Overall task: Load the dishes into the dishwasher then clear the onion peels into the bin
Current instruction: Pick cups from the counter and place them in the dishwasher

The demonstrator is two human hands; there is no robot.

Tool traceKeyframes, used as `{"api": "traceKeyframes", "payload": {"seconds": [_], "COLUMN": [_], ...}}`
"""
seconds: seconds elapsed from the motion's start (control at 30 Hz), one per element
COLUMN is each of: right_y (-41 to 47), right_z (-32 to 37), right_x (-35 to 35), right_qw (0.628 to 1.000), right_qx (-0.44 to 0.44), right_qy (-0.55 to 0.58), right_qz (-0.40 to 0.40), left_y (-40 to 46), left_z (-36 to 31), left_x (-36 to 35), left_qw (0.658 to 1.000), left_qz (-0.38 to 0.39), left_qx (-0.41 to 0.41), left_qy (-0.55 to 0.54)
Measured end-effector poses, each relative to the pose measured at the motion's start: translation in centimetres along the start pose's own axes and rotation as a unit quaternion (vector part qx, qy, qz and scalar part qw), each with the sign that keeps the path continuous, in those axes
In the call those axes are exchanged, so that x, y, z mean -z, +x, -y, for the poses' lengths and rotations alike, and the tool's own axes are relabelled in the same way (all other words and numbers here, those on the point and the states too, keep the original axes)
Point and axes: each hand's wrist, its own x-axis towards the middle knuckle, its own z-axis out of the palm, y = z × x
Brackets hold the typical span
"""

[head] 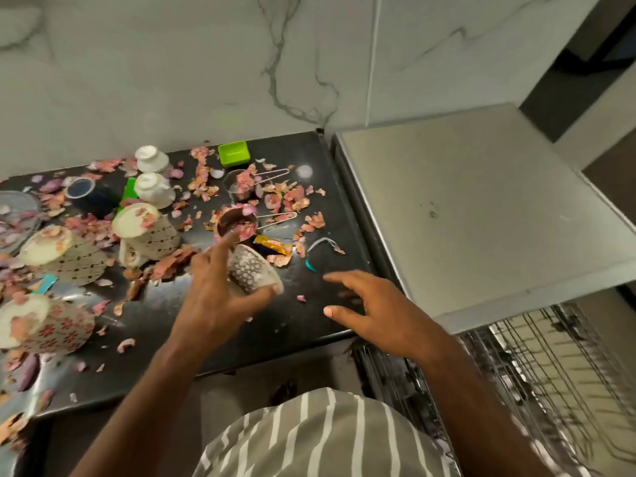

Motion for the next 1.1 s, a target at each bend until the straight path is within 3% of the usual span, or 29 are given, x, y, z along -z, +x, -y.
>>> {"api": "traceKeyframes", "payload": {"seconds": [0.13, 0.27, 0.47, 0.67, 0.73, 0.9, 1.1], "right_y": [-2.1, -5.6, -13.4, -22.0, -23.7, -24.2, -22.4], "right_z": [-0.1, -2.4, -7.2, -13.7, -16.5, -24.8, -31.7], "right_x": [0.5, 1.8, 3.8, 4.5, 4.1, 0.3, -4.5], "right_qw": [0.995, 0.986, 0.959, 0.922, 0.917, 0.912, 0.920], "right_qx": [0.028, -0.019, -0.128, -0.250, -0.289, -0.382, -0.388], "right_qy": [0.056, 0.078, 0.115, 0.073, 0.028, -0.048, -0.049], "right_qz": [-0.071, -0.145, -0.225, -0.288, -0.273, -0.142, -0.016], "left_y": [0.2, 0.5, 0.1, -0.1, -0.3, -1.0, -1.7], "left_z": [-3.4, -6.5, -10.1, -11.1, -11.0, -11.1, -11.7], "left_x": [-4.2, -9.0, -15.5, -18.6, -19.2, -20.1, -20.4], "left_qw": [0.989, 0.971, 0.944, 0.927, 0.927, 0.923, 0.931], "left_qz": [0.095, 0.157, 0.288, 0.334, 0.337, 0.344, 0.318], "left_qx": [-0.058, -0.073, -0.137, -0.171, -0.168, -0.168, -0.166], "left_qy": [-0.093, -0.163, -0.080, -0.001, 0.005, 0.037, 0.063]}}
